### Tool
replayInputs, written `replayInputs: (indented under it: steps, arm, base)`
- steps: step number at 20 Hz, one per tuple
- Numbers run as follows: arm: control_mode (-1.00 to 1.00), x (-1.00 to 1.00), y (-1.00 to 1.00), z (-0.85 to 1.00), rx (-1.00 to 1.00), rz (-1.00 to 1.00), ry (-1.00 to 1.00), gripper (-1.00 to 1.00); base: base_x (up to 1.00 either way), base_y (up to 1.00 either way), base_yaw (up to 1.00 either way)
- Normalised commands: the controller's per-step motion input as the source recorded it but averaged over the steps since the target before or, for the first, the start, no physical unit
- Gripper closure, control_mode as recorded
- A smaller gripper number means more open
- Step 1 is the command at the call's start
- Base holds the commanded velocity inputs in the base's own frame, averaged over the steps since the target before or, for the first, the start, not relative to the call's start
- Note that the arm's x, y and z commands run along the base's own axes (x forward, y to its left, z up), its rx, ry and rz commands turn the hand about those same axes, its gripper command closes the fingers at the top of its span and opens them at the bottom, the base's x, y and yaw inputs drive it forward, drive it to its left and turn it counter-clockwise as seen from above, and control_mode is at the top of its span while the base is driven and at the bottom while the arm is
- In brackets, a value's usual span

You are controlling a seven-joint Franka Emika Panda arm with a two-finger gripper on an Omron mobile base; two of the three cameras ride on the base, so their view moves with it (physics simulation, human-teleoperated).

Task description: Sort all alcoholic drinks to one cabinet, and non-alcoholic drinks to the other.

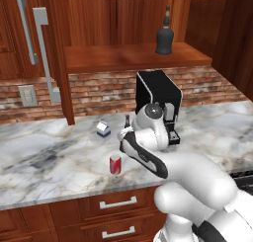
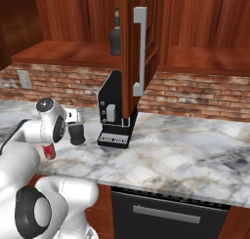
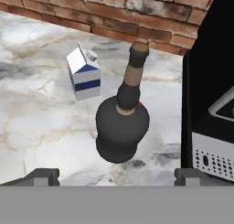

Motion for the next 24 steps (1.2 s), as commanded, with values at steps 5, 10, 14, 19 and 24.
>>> replayInputs:
  steps: [5,10,14,19,24]
  arm:
    - [-1.0,0.39,0.0,-0.16,0.0,0.0,0.0,-1.0]
    - [-1.0,0.42,0.02,-0.01,0.0,0.0,0.0,-1.0]
    - [-1.0,0.22,0.07,-0.05,0.0,0.0,0.0,-1.0]
    - [-1.0,0.16,0.03,-0.24,0.0,0.01,0.0,-1.0]
    - [-1.0,0.24,0.01,-0.34,0.0,0.0,0.0,-1.0]
  base:
    - [0.0,0.0,0.0]
    - [0.0,0.0,0.0]
    - [0.0,0.0,0.0]
    - [0.0,0.0,0.0]
    - [0.0,0.0,0.0]
